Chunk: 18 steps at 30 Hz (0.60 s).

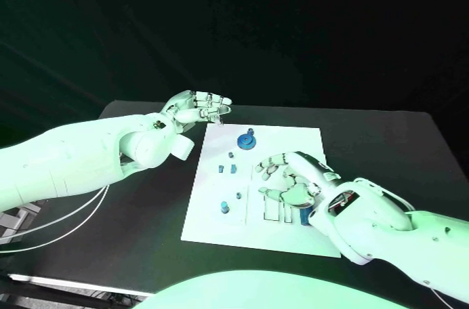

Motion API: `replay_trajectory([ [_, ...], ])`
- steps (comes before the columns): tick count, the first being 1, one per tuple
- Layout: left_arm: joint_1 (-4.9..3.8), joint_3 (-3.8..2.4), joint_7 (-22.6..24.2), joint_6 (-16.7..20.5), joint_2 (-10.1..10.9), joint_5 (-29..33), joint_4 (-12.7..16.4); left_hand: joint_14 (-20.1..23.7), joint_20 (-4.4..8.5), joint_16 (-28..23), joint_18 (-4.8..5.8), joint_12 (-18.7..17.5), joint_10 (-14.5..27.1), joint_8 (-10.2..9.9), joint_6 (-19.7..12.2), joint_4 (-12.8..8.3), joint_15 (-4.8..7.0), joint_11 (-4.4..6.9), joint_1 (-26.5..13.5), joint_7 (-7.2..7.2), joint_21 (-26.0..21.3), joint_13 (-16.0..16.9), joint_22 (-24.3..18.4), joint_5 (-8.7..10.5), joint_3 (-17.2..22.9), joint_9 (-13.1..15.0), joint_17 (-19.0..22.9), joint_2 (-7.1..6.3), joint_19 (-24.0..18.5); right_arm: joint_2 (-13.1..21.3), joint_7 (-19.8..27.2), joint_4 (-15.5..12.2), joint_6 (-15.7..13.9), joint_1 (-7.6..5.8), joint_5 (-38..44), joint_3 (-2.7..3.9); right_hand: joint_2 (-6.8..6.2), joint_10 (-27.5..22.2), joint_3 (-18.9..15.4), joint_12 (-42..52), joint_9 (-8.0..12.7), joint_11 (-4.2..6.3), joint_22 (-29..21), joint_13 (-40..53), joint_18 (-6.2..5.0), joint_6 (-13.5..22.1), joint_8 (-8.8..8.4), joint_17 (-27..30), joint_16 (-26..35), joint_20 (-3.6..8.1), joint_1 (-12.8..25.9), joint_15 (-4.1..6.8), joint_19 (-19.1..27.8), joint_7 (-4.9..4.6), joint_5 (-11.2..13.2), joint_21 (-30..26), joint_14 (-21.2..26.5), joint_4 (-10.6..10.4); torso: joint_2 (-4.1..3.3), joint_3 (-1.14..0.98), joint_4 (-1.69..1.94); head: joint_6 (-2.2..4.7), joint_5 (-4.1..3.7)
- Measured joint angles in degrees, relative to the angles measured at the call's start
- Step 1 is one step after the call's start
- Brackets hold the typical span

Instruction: Assemble the parts on the task board

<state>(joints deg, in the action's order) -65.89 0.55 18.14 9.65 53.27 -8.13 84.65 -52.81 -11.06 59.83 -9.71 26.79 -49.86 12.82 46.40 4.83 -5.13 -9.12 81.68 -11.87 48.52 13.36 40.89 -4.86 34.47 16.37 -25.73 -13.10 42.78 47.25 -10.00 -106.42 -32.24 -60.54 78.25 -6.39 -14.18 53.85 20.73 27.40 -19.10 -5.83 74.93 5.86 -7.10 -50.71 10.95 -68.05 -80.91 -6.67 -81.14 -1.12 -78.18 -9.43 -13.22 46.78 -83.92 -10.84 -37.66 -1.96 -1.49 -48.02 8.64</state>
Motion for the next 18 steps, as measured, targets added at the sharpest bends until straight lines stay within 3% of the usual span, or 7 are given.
replay_trajectory([
  [5, 0.0, 0.04, 0.0, 0.0, 0.0, -0.1, -0.3, 0.0, 0.0, 0.0, 0.0, 0.2, 0.2, 0.0, 0.0, 0.0, 0.0, 0.0, 0.0, 0.0, 0.0, 0.0, 0.0, 0.0, 0.0, 0.0, 0.0, 0.0, 0.0, 5.9, 2.2, -3.1, 0.9, -2.19, -10.4, 0.12, 0.0, 1.1, 0.5, 0.7, 0.0, 0.12, 0.0, 0.1, 0.01, -0.6, 0.0, 0.0, 0.0, 0.2, 0.0, 0.0, -0.2, -0.13, 0.0, 0.5, 0.0, -0.5, 0.31, -0.1, -0.43, 0.18, -0.43],
  [10, 0.01, 0.13, 0.0, -0.1, -0.1, -0.1, -0.4, 0.0, 0.0, 0.0, 0.0, 0.3, 0.4, 0.0, 0.0, 0.0, 0.0, 0.0, 0.0, 0.0, 0.0, 0.0, 0.0, 0.0, 0.0, 0.0, 0.0, 0.0, 0.0, 10.5, 3.1, -3.6, 2.3, -3.75, -16.9, 0.22, 0.0, 8.2, 1.4, 4.0, -0.4, 1.26, 0.0, 1.4, 0.01, -3.0, 1.5, -0.4, -0.1, 1.05, 0.0, 1.08, -1.5, 0.52, 0.0, 3.4, 0.0, -1.1, 0.56, -0.19, -0.8, 0.37, -1.44],
  [13, 0.01, 0.13, 0.0, -0.1, -0.2, -0.1, -0.4, 0.0, 0.0, 0.0, 0.0, 0.3, 0.4, 0.0, 0.0, 0.0, 0.0, 0.0, 0.0, 0.0, -0.2, 0.0, -0.1, 0.0, 0.0, 0.0, 0.0, 0.0, 0.0, 12.7, 2.6, -2.4, 3.4, -4.1, -19.0, 0.19, -0.81, 11.7, 0.5, 9.2, -1.1, 2.2, 0.0, 5.5, 0.01, -3.8, 3.18, -1.8, -0.8, 1.98, 0.8, 2.27, -2.4, 1.26, 0.0, 5.8, 0.0, -2.1, 0.69, -0.21, -0.98, 0.43, -2.28],
  [15, 0.01, 0.14, 0.1, -0.1, -0.2, -0.1, -0.4, 0.0, 0.0, 0.0, 0.0, 0.3, 0.4, 0.0, 0.0, 0.2, 0.0, 0.01, 0.0, 0.0, -0.2, 0.0, -0.1, 0.0, -0.2, 0.0, 0.0, 0.0, 0.0, 13.8, 1.9, -1.8, 4.1, -4.22, -19.4, 0.14, -0.8, 12.4, -1.5, 15.7, -2.1, 2.88, 0.0, 11.3, 0.95, -4.0, 5.52, -3.5, -1.7, 2.57, 2.7, 2.75, -3.3, 2.04, 0.0, 8.5, 0.0, -4.0, 0.75, -0.21, -1.05, 0.45, -2.88],
  [16, 0.01, 0.15, 0.1, -0.1, -0.2, -0.1, -0.4, 0.0, 0.0, 0.0, 0.0, 0.3, 0.4, 0.0, 0.0, 0.2, 0.0, 0.01, 0.0, 0.0, -0.2, 0.0, -0.1, 0.0, -0.2, 0.0, 0.0, 0.0, 0.0, 14.5, 1.1, -1.6, 4.8, -4.26, -19.5, 0.09, -0.48, 12.9, -2.4, 20.2, -2.8, 3.35, 0.0, 16.7, 0.95, -3.9, 6.74, -4.3, -2.2, 2.69, 3.6, 3.0, -3.7, 2.38, 0.1, 9.6, -0.1, -4.9, 0.76, -0.21, -1.09, 0.45, -3.16],
  [18, 0.01, 0.17, 0.1, -0.1, -0.2, -0.1, -0.3, 0.0, 0.0, 0.0, 0.0, 0.3, 0.4, 0.0, 0.0, 0.2, 0.0, 0.01, 0.0, 0.0, -0.2, 0.0, -0.1, 0.0, -0.2, 0.0, 0.0, 0.0, 0.0, 15.5, -0.5, -1.5, 6.0, -4.28, -19.5, 0.0, 0.63, 15.3, -5.7, 32.7, -4.0, 3.22, 0.0, 33.9, 1.48, -3.5, 9.2, -6.3, -3.2, 2.87, 6.8, 3.0, -4.5, 2.93, 0.5, 12.0, -0.1, -5.6, 0.78, -0.21, -1.13, 0.4, -3.87],
])
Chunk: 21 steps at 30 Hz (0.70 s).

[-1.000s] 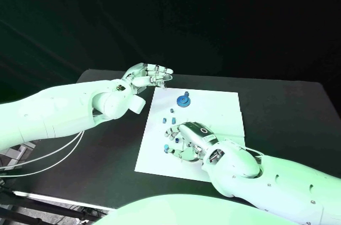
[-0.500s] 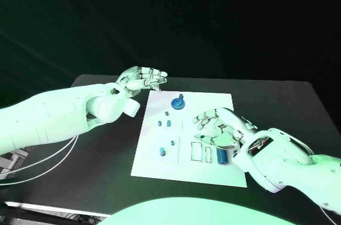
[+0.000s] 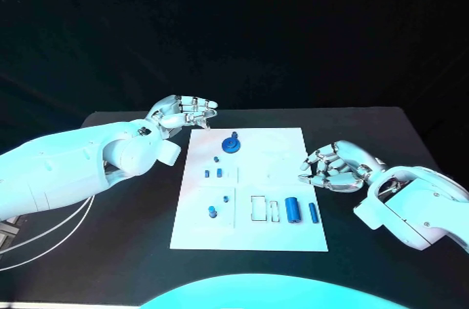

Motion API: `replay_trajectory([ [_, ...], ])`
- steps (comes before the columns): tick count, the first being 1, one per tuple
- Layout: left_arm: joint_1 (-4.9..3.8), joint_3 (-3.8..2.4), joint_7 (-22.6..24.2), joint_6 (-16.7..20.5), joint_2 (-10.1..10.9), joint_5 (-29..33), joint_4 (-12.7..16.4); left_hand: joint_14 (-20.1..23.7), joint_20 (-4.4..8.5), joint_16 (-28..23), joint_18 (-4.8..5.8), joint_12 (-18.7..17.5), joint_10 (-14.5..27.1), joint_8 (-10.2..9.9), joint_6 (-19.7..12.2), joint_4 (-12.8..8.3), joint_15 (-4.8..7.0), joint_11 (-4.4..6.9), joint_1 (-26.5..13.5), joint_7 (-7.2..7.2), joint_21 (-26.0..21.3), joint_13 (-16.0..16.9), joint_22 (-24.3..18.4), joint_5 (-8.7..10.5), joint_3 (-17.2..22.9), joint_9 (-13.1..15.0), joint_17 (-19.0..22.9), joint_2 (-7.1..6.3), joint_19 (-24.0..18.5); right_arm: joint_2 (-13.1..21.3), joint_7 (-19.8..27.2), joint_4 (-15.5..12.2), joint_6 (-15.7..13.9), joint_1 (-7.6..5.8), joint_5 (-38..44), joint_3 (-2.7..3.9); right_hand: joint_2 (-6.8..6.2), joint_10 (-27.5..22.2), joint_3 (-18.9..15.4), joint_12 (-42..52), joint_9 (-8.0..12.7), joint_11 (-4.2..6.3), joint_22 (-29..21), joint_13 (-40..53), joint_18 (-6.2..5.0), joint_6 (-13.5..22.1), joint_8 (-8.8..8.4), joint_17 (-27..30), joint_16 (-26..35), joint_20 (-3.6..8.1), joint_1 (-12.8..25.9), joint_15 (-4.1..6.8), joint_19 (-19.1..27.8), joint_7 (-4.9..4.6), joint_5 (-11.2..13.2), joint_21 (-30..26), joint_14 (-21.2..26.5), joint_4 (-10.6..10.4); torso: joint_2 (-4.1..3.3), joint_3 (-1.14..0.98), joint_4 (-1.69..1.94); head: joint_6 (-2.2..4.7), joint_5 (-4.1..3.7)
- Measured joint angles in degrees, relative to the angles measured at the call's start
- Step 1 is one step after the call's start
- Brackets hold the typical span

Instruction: Assemble the parts on the task board

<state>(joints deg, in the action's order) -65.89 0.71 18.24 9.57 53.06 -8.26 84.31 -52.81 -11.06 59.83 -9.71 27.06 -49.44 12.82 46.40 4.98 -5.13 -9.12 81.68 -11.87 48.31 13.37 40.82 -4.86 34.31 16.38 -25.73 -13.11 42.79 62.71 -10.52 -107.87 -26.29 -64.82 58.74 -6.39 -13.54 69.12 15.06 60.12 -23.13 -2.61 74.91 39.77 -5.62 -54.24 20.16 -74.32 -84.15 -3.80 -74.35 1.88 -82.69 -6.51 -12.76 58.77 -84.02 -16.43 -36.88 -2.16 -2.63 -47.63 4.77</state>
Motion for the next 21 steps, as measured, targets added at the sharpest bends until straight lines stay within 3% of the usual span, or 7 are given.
replay_trajectory([
  [4, 0.0, 0.01, 0.0, 0.0, 0.1, 0.0, 0.0, 0.0, 0.0, 0.0, 0.0, 0.0, 0.0, 0.0, 0.0, 0.0, 0.0, 0.0, 0.0, 0.0, 0.0, 0.0, 0.0, 0.0, 0.0, 0.0, 0.0, 0.0, 0.0, 0.9, -4.4, -0.3, 2.5, 0.32, 1.0, -0.21, 2.54, 9.3, -6.1, 16.4, -1.9, 1.43, 0.0, 25.8, 0.36, 0.2, 3.16, -0.6, -2.6, 0.44, 3.0, 0.41, -1.1, 0.62, 0.0, 4.1, 0.0, -0.3, 0.01, 0.02, -0.02, -0.15, -0.88],
  [6, 0.01, 0.02, 0.0, 0.0, 0.1, 0.0, 0.1, 0.0, 0.0, 0.0, 0.0, 0.0, 0.0, 0.0, 0.0, 0.0, 0.0, 0.0, 0.0, 0.0, 0.0, 0.0, 0.0, 0.0, 0.0, 0.0, 0.0, 0.0, 0.0, 0.9, -6.7, -0.8, 3.5, 0.79, 1.8, -0.31, 3.36, 11.5, -8.6, 19.9, -2.6, 1.59, 0.0, 31.7, 0.36, 0.1, 3.97, -0.6, -3.4, 0.51, 3.8, 0.41, -1.1, 0.68, 0.0, 5.5, 0.0, -0.4, 0.02, 0.03, -0.03, -0.23, -1.28],
  [7, 0.01, 0.03, 0.0, 0.0, 0.1, 0.0, 0.1, 0.0, 0.0, 0.0, 0.0, 0.0, 0.0, 0.0, 0.0, 0.0, 0.0, 0.0, 0.0, 0.0, 0.0, 0.0, 0.0, 0.0, 0.0, 0.0, 0.0, 0.0, 0.0, 0.9, -7.6, -0.9, 3.9, 1.03, 2.2, -0.34, 3.95, 13.3, -10.6, 22.1, -3.1, 1.67, 0.0, 34.1, 0.96, 0.3, 4.5, -0.6, -3.9, 0.51, 4.4, 0.41, -1.1, 0.87, 0.0, 6.6, 0.0, -0.4, 0.02, 0.06, -0.02, -0.27, -1.47],
  [12, 0.02, 0.03, 0.1, 0.0, 0.2, 0.0, 0.3, 0.0, 0.0, 0.0, 0.0, 0.0, 0.0, 0.0, 0.0, 0.0, 0.0, 0.0, 0.0, 0.0, 0.0, 0.0, 0.0, 0.0, 0.0, 0.0, 0.0, 0.0, 0.0, 0.1, -12.4, -1.3, 5.4, 2.27, 4.1, -0.43, 5.75, 14.6, -15.6, 26.4, -4.4, 1.69, 0.0, 35.2, 1.24, 0.4, 5.53, -0.6, -4.8, 0.51, 4.4, 0.61, -1.1, 0.96, 0.3, 9.3, 0.2, -0.4, 0.03, 0.1, 0.01, -0.48, -2.13],
  [21, 0.03, 0.04, 0.1, 0.0, 0.4, 0.0, 0.4, 0.2, 0.0, 0.0, 0.0, 0.0, 0.0, 0.2, 0.0, 0.2, -0.21, 0.0, 0.0, 0.0, 0.0, 0.0, -0.1, 0.0, -0.2, 0.0, 0.0, 0.0, 0.0, -2.7, -17.1, -0.2, 6.7, 4.26, 6.9, -0.51, 5.96, 14.6, -16.5, 26.6, -4.6, 1.69, 0.0, 35.2, 1.24, 0.7, 5.56, -0.6, -4.8, 0.51, 4.6, 0.61, -1.1, 1.16, 0.3, 9.8, 0.2, -0.4, -0.01, 0.12, 0.01, -0.95, -2.39],
])
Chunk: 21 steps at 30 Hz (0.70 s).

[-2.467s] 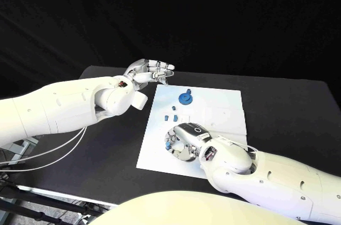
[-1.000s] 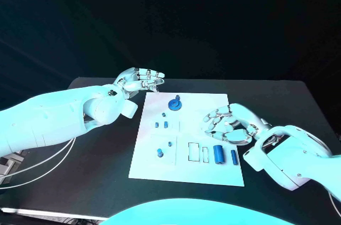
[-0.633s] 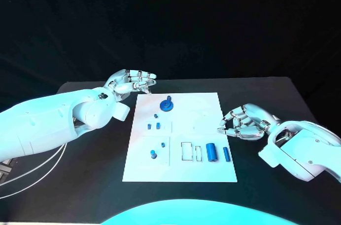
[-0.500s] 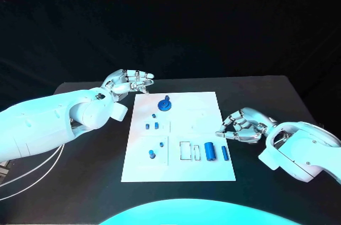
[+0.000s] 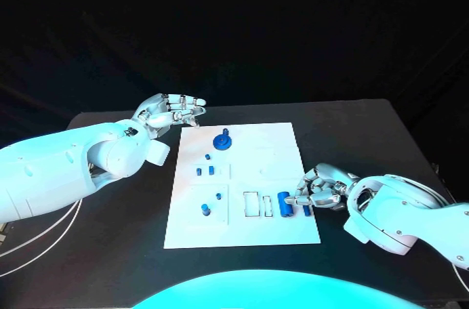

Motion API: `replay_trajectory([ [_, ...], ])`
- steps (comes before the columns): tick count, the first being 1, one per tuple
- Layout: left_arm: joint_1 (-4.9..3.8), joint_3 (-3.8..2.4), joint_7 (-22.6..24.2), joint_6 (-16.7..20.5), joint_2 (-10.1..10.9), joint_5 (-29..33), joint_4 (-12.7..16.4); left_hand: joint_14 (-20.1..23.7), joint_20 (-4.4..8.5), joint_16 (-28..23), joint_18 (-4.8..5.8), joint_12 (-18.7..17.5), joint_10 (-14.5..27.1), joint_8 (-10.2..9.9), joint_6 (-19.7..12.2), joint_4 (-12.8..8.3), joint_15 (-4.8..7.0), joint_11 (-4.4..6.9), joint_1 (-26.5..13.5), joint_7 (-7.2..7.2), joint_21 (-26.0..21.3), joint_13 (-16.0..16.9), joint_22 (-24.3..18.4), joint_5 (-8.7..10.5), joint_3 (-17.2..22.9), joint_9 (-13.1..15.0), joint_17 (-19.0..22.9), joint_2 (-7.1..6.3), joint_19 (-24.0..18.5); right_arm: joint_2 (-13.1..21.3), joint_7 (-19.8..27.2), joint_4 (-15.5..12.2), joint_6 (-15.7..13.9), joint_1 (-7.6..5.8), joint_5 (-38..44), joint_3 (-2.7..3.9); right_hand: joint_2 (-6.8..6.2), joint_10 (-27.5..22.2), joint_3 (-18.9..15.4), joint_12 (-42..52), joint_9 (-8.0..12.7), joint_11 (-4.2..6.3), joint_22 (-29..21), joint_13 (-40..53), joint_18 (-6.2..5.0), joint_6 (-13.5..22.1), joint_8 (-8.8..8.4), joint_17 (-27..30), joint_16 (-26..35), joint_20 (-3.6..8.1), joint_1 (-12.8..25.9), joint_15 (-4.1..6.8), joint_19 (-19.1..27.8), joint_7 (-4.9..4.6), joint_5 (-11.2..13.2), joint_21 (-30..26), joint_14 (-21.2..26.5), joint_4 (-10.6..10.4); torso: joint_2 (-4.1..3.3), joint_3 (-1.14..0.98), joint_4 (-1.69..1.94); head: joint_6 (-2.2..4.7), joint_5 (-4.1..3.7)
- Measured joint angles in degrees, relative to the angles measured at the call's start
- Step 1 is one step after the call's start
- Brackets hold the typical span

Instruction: Assemble the parts on the task board

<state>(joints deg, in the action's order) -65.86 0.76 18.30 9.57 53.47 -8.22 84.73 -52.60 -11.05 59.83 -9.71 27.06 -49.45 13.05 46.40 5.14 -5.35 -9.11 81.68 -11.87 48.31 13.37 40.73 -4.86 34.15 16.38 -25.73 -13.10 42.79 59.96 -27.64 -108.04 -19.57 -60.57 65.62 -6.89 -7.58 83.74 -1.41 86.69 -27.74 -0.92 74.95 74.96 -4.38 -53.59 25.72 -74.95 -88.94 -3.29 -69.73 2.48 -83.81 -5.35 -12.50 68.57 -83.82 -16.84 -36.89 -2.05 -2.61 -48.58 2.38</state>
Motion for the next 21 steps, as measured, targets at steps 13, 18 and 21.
replay_trajectory([
  [13, 0.01, 0.0, -0.1, -0.1, 0.3, 0.0, 0.1, 0.0, 0.0, 0.0, 0.0, 0.2, 0.0, 0.0, 0.0, 0.0, 0.0, 0.0, -0.2, 0.0, -0.2, 0.0, -0.1, 0.0, 0.0, 0.0, 0.0, 0.22, 0.0, -3.2, -1.9, 2.3, 1.1, 0.99, 1.3, -0.02, 0.29, 0.0, -0.5, 0.0, -0.1, 0.0, 0.0, 0.0, 0.0, 0.0, 0.0, 0.0, 0.0, 0.0, -0.2, 0.0, 0.0, 0.0, 0.0, -0.5, 0.0, -0.2, -0.07, 0.0, -0.01, -0.42, -0.18],
  [18, 0.01, 0.0, -0.1, -0.2, 0.4, 0.0, 0.2, 0.0, 0.0, 0.0, -0.01, 0.2, 0.0, 0.0, 0.0, 0.2, 0.0, 0.0, -0.4, 0.0, -0.3, 0.0, -0.1, 0.0, -0.2, 0.0, 0.0, 0.07, 0.0, -3.7, -2.1, 2.8, 1.9, 1.05, 1.5, 0.0, 0.5, 0.0, -1.2, 0.0, -0.4, 0.0, 0.0, 0.0, 0.0, 0.0, 0.25, 0.0, 0.0, 0.0, 0.1, 0.0, 0.0, 0.0, 0.4, -0.5, 0.0, -0.1, -0.07, 0.03, 0.02, -0.5, -0.24],
  [21, 0.01, 0.0, -0.1, -0.3, 0.5, 0.1, 0.3, 0.0, 0.0, 0.0, 0.0, 0.6, 0.2, 0.2, 0.0, 1.1, 0.0, -0.21, -1.2, 0.0, -0.9, -0.1, -0.4, 0.0, -0.1, 0.0, 0.0, 0.45, 0.0, -4.0, -2.2, 3.0, 2.5, 1.04, 1.7, 0.02, 0.51, 0.0, -1.6, 0.0, -0.7, 0.0, 0.0, 0.0, 0.0, 0.0, 0.68, 0.0, 0.0, 0.0, 0.1, 0.0, 0.0, 0.02, 0.8, -0.5, 0.0, 0.0, -0.06, 0.07, 0.02, -0.52, -0.21],
])
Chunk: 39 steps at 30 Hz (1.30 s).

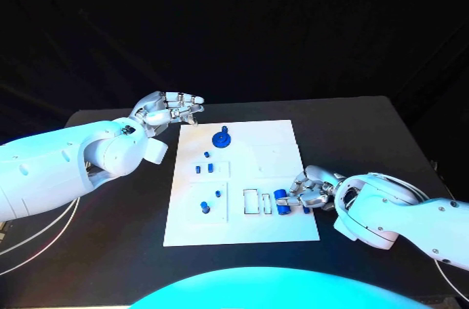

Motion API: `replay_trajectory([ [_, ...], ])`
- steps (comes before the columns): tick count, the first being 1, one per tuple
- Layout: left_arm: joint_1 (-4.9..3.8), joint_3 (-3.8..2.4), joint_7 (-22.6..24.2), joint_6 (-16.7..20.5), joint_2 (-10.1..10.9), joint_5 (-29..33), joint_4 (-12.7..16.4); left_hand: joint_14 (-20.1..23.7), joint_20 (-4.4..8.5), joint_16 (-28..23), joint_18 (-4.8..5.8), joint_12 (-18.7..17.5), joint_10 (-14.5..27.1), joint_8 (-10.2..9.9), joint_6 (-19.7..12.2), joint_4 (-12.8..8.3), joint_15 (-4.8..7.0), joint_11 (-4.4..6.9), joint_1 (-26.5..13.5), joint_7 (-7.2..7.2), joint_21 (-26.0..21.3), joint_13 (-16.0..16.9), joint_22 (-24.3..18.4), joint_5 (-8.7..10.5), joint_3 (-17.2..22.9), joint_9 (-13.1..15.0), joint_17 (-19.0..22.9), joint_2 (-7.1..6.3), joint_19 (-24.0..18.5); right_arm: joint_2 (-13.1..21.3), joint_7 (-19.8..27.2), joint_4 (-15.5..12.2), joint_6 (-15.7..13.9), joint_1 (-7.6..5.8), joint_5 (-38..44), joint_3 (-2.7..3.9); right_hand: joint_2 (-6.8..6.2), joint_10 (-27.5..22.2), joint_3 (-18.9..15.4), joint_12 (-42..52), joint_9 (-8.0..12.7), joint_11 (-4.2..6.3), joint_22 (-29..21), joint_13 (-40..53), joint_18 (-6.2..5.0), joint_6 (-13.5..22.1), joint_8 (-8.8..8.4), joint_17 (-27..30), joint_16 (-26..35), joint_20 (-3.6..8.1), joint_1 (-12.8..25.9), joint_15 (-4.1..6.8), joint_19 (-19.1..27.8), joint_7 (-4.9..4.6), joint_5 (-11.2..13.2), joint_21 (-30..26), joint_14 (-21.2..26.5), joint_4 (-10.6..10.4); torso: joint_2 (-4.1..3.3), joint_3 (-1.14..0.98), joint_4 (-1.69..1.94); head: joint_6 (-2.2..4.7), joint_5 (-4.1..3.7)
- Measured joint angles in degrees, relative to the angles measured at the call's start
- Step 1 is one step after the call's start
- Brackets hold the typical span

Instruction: Assemble the parts on the task board

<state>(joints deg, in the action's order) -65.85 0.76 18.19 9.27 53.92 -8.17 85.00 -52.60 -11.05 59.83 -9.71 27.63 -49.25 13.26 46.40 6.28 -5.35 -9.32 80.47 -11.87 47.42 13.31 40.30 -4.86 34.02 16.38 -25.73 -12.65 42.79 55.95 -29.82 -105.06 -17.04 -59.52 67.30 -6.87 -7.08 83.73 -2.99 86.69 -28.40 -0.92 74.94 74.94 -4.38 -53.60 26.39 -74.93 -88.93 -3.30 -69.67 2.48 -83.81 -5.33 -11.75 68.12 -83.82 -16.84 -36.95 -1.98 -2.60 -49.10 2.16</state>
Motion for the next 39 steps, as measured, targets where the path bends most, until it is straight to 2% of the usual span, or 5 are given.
replay_trajectory([
  [10, 0.0, 0.0, -0.2, -0.3, 0.3, 0.0, 0.1, 0.0, 0.0, 0.1, 0.0, 0.0, 0.0, 0.0, -0.2, 0.1, 0.0, 0.02, 0.0, 0.21, 0.0, 0.0, -0.1, 0.0, 0.0, 0.0, 0.0, 0.0, 0.0, -1.2, 0.0, 0.4, 2.5, -0.06, 1.2, -0.03, 0.61, 0.0, -0.6, -0.2, -0.6, 0.0, 0.0, 0.0, 0.0, -0.3, 0.84, 0.0, 0.0, 0.0, -2.2, 0.21, 0.0, 0.27, -0.9, 0.0, -0.2, 0.2, 0.04, 0.02, 0.05, -0.03, -0.02],
  [16, 0.0, 0.0, -0.3, -0.3, 0.4, 0.3, 0.7, 0.0, 0.0, 0.2, 0.0, 0.0, 0.2, 0.0, -0.2, 0.4, 0.0, 0.21, -0.2, 0.21, -0.2, 0.0, -0.2, 0.0, 0.1, -0.1, 0.0, 0.23, 0.0, -1.5, 0.1, 0.4, 2.0, 0.14, 1.1, 0.01, 0.97, 0.3, -0.7, -0.2, -0.9, 0.31, 0.0, 0.0, -0.01, -1.3, 1.27, 0.0, 0.0, 0.22, -3.7, 0.62, -0.2, 1.08, -6.9, 0.0, -0.2, 0.1, 0.04, -0.01, 0.05, 0.24, 0.18],
  [23, 0.0, 0.0, -0.4, -0.4, 0.4, 0.5, 1.0, 0.0, 0.0, 0.2, 0.0, 0.0, 0.2, 0.0, -0.2, 0.4, 0.0, 0.21, -0.2, 0.21, -0.2, 0.0, -0.2, 0.0, 0.1, 0.0, 0.0, 0.23, 0.0, -1.6, 0.2, 0.3, 0.6, 0.33, 0.5, -0.07, 1.36, 0.3, -0.6, -0.2, -0.8, 0.71, 0.0, 0.0, -0.01, -1.5, 1.28, 0.0, 0.0, 0.33, -5.1, 0.74, -0.1, 1.02, -9.6, 0.0, -0.1, 0.2, 0.03, -0.01, -0.02, 0.37, 0.26],
  [29, 0.0, 0.0, -0.5, -0.4, 0.5, 0.6, 1.1, 0.0, 0.0, 0.2, 0.0, 0.1, 0.2, 0.0, -0.2, 0.4, 0.0, 0.21, -0.2, 0.21, -0.2, 0.0, -0.2, 0.0, 0.1, 0.0, 0.0, 0.23, 0.0, -1.1, 0.5, -0.2, -1.2, 0.38, -0.3, -0.26, 0.05, 0.3, 1.0, -0.2, -0.1, 1.16, 0.0, 0.0, -0.01, -1.9, 0.81, 0.0, 0.0, 0.63, -6.5, 1.23, -0.2, 1.29, -15.6, 0.3, 0.0, -0.7, 0.02, -0.04, 0.01, 0.27, 0.26],
  [39, 0.0, 0.0, -0.5, -0.4, 0.5, 1.1, 1.2, 0.0, 0.0, 0.2, 0.0, 0.3, 0.2, 0.0, -0.2, 0.4, 0.0, 0.21, -0.2, 0.21, -0.2, 0.0, -0.3, 0.0, 0.1, 0.0, 0.0, 0.23, 0.0, 0.1, 2.8, -2.5, -5.1, -2.51, -3.3, -0.2, 0.28, 0.2, 2.6, -0.2, 0.2, 1.46, 0.0, 0.0, 0.0, -2.2, 0.46, 0.0, -0.2, 1.05, -8.2, 1.45, -0.2, 0.97, -16.8, 1.6, -0.2, -0.8, 0.0, -0.05, 0.01, 0.11, 0.26],
])
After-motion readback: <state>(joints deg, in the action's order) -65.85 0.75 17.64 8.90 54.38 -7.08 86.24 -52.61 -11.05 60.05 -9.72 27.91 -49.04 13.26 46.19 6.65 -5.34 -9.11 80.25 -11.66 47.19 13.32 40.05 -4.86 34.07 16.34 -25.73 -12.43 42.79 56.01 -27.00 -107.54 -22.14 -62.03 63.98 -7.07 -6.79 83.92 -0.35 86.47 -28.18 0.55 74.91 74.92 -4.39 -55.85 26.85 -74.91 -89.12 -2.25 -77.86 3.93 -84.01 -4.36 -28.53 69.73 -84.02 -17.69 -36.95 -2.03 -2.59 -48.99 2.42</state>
